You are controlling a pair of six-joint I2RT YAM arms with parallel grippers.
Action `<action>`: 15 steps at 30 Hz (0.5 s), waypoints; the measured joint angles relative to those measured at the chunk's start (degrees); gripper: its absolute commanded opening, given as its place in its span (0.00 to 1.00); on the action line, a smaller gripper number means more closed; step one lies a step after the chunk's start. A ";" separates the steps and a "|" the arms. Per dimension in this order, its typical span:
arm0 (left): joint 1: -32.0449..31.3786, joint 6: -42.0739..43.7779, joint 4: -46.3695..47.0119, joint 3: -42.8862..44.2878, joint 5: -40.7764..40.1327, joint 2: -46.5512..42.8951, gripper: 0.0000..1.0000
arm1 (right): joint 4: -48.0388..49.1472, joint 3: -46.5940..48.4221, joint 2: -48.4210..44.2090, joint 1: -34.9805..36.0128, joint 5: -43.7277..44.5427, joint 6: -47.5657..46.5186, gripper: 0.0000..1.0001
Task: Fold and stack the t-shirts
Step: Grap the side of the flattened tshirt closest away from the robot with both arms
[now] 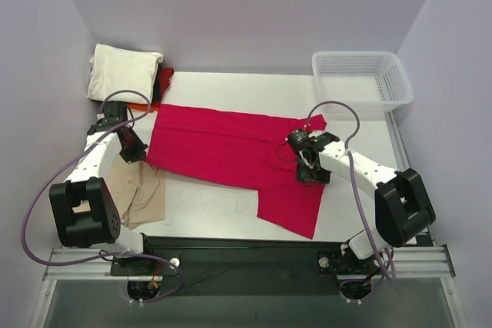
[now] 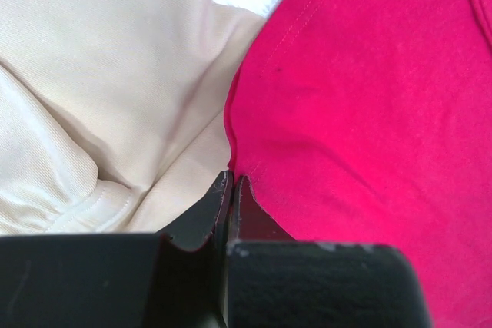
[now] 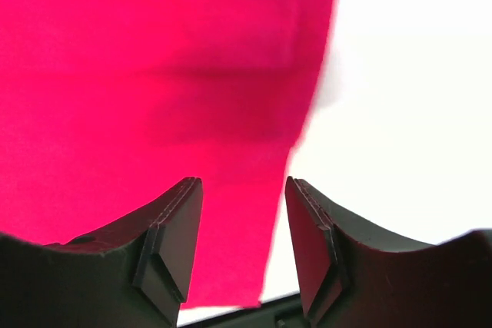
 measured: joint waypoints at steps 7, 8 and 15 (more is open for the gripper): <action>-0.66 0.04 -0.28 0.00 1.01 0.00 0.00 | -2.99 -10.03 -7.30 0.50 -3.02 3.43 0.49; -0.83 0.02 -0.31 0.00 1.07 0.00 0.00 | -3.39 -11.28 -8.35 0.94 -3.69 3.98 0.49; -1.38 0.13 -0.31 0.00 1.18 0.00 0.00 | -6.10 -16.85 -15.04 6.91 -7.19 8.46 0.50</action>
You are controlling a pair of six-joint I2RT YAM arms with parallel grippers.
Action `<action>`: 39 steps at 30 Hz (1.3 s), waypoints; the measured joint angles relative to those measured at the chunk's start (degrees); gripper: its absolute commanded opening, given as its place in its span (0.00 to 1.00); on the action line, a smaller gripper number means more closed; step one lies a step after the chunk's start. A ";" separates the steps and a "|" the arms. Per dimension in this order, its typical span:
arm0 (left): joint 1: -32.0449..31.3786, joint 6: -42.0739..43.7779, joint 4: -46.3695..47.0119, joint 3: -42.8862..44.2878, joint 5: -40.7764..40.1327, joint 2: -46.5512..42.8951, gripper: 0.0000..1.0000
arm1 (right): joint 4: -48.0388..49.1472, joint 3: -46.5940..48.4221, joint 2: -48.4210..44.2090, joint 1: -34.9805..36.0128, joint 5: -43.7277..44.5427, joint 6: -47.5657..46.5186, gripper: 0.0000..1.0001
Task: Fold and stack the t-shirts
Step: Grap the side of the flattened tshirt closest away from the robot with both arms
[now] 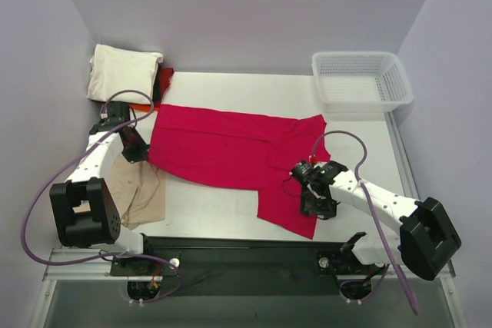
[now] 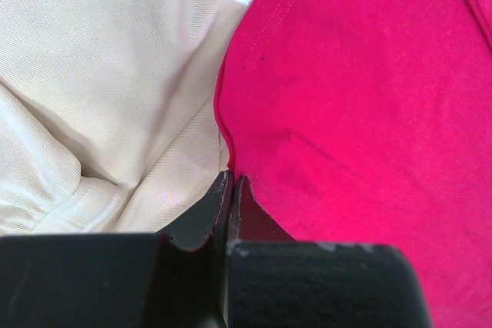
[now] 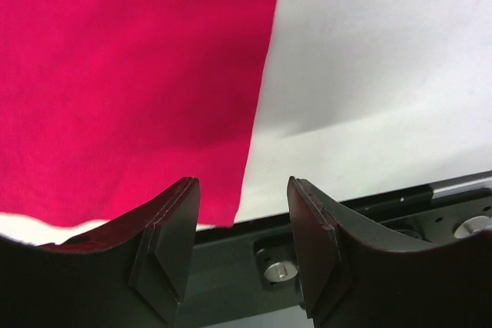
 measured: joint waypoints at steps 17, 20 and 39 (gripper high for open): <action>-0.09 0.20 -0.02 -0.17 -0.04 0.00 0.00 | 0.24 -6.29 -2.93 9.84 -3.17 9.05 0.36; -0.09 0.22 -0.15 -0.31 -0.04 -0.11 0.00 | 1.44 -7.72 -2.84 9.81 -3.87 9.16 0.35; -0.24 1.01 -1.66 -0.31 -0.52 -0.20 0.00 | 5.84 -9.33 -1.44 7.91 -8.46 8.83 0.00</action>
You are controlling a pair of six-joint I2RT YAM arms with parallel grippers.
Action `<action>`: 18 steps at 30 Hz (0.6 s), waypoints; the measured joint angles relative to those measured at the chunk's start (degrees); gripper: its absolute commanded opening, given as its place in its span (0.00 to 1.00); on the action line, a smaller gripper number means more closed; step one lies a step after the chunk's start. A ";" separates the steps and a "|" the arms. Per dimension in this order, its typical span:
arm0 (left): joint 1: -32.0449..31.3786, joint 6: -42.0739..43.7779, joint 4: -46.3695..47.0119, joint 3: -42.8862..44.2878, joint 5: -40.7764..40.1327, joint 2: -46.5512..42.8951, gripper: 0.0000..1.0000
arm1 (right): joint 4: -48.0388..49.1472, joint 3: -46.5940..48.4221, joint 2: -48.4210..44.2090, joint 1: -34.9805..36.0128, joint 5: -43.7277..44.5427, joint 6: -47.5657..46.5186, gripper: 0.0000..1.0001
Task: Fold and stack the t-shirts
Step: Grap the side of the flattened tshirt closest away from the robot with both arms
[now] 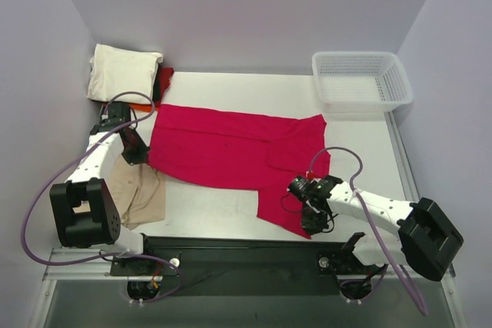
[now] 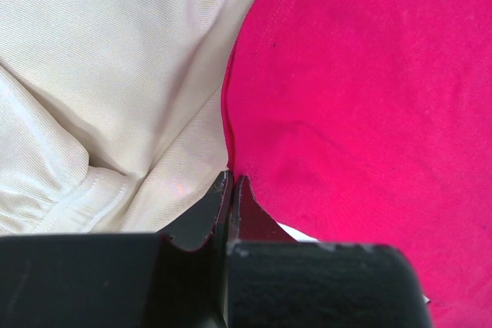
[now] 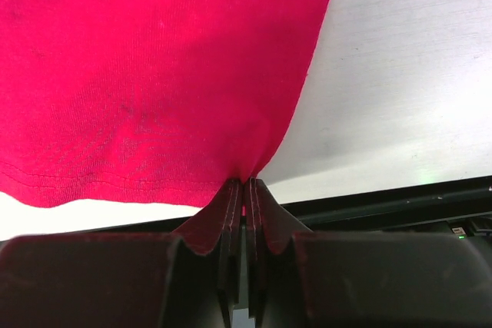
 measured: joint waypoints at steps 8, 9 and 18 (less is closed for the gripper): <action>-0.02 0.04 -0.04 0.02 -0.04 -0.02 0.00 | -0.28 -0.37 -2.38 0.81 0.90 0.96 0.00; -0.02 0.04 -0.13 0.02 -0.09 -0.04 0.00 | -0.52 -0.61 -3.15 1.31 1.44 1.57 0.00; -0.07 0.07 -0.96 -4.00 -2.69 -4.85 0.00 | -13.38 0.26 -17.40 2.62 10.64 8.70 0.00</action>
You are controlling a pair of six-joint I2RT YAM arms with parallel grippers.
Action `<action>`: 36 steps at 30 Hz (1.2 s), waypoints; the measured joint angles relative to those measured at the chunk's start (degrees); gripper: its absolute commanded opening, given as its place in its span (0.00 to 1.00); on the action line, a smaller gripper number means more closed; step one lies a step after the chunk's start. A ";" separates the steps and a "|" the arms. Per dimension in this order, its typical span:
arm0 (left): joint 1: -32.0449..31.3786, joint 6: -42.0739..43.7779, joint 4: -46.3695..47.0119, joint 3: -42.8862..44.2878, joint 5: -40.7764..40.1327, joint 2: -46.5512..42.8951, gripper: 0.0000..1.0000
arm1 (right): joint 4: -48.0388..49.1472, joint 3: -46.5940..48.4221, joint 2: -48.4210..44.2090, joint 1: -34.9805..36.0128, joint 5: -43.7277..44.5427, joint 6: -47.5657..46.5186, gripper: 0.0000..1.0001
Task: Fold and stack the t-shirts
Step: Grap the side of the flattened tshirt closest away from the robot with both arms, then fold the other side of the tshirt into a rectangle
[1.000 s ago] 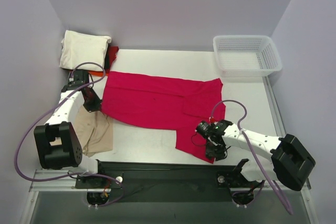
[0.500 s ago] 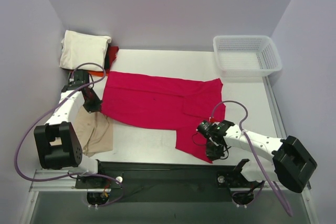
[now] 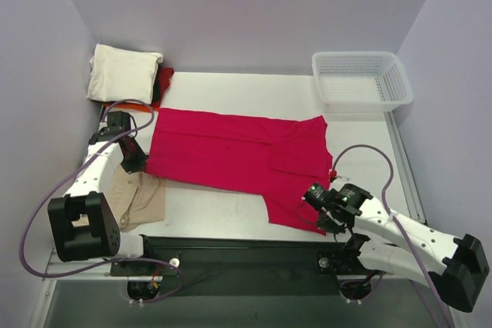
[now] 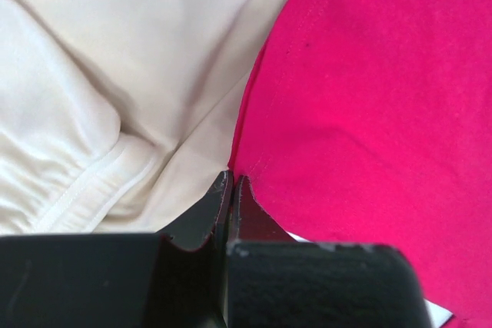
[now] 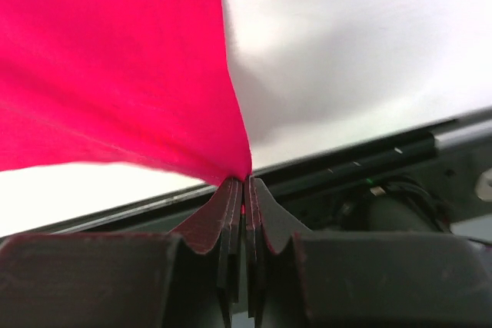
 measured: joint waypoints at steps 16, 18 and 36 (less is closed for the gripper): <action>-0.59 -1.81 -2.91 -5.29 -3.30 -6.91 0.00 | -15.15 13.42 -2.97 -1.60 10.16 3.48 0.00; -0.87 -1.88 -2.95 -4.81 -3.54 -6.03 0.00 | -14.05 13.86 -2.08 -4.04 10.69 2.16 0.00; -4.90 -2.47 -1.29 11.30 -5.73 12.41 0.00 | 3.74 19.32 9.33 -25.66 12.57 -19.78 0.00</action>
